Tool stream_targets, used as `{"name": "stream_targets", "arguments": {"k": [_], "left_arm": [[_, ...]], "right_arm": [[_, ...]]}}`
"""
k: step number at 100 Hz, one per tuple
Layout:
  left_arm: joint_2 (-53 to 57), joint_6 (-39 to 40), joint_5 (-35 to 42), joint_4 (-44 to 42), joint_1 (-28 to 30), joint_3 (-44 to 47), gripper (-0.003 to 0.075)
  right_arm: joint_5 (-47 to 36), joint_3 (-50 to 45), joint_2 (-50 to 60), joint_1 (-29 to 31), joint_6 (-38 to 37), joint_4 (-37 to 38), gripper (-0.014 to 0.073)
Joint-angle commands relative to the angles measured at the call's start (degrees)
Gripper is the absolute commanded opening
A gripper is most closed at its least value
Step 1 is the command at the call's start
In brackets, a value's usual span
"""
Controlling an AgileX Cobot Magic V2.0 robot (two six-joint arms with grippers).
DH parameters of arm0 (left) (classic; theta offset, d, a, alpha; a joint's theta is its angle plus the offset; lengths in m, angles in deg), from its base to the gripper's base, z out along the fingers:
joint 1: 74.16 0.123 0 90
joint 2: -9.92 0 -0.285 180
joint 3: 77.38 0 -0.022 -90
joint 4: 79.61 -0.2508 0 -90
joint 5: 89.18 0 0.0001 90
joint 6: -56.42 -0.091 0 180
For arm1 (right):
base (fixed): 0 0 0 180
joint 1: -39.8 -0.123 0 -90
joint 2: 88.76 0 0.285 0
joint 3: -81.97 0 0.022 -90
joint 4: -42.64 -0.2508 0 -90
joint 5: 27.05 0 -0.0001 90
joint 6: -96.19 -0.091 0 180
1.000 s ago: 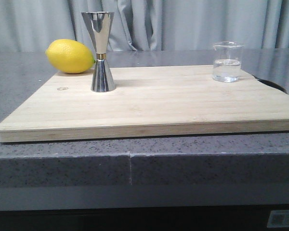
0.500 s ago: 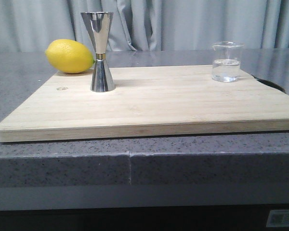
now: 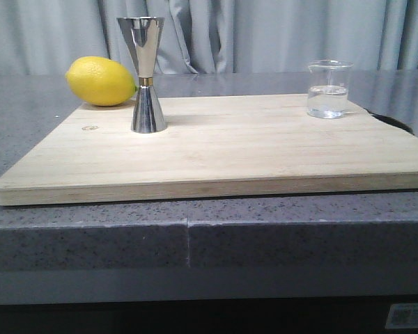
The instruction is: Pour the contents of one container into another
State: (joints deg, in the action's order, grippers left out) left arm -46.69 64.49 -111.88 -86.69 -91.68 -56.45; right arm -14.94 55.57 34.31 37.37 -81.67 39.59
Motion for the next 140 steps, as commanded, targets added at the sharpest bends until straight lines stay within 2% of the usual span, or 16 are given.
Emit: {"name": "stream_targets", "arguments": {"k": [1,19,31,35,40,52,60,67,77,91,110,140], "left_arm": [[-2.13,-3.17,3.7,-0.35,-0.53,-1.88,-0.0018],[-7.99,-5.95,3.21,-0.24,-0.53,-1.88,-0.0007],[-10.79,-5.95,3.09,-0.16,-0.53,-1.88,0.0084],[-11.46,-5.95,3.09,-0.16,-0.53,-1.88,0.0135],[-12.08,-5.95,3.09,-0.16,-0.53,-1.88,0.0208],[-13.22,-5.95,3.19,0.45,-0.53,-1.88,0.0442],[-13.89,-5.95,3.63,1.93,-0.53,-1.88,0.0615],[-14.74,-5.95,5.36,2.3,-0.53,-1.88,0.0699],[-15.79,-5.72,7.48,3.13,-0.53,-1.88,0.0699],[-17.75,-5.99,10.35,8.72,-0.53,-1.88,0.0667],[-19.37,-14.85,10.21,8.71,-1.05,-1.77,0.0662],[-19.37,-21.22,6.16,11.15,-1.05,-1.77,0.0662]], "right_arm": [[-3.01,2.08,-1.41,0.0,0.22,0.12,-0.0044],[-0.01,2.08,-3.93,0.0,0.33,0.12,-0.0013],[1.69,2.08,-4.68,0.0,0.33,0.12,0.0146],[1.55,2.08,-5.11,0.0,0.33,0.12,0.0211],[1.23,2.08,-5.39,0.0,0.33,0.12,0.033],[1.11,2.08,-6.32,0.0,0.33,-0.04,0.0556],[1.34,2.08,-7.05,0.0,0.33,-0.15,0.0629],[1.22,2.08,-7.9,0.0,0.33,-0.15,0.0638],[0.99,2.08,-8.98,0.0,0.33,-0.15,0.0638],[1.62,2.08,-10.04,0.0,0.33,-0.15,0.0638],[3.06,2.08,-10.28,0.0,0.33,-0.15,0.0638],[3.33,2.08,-10.28,0.0,0.33,0.76,0.0638]]}}
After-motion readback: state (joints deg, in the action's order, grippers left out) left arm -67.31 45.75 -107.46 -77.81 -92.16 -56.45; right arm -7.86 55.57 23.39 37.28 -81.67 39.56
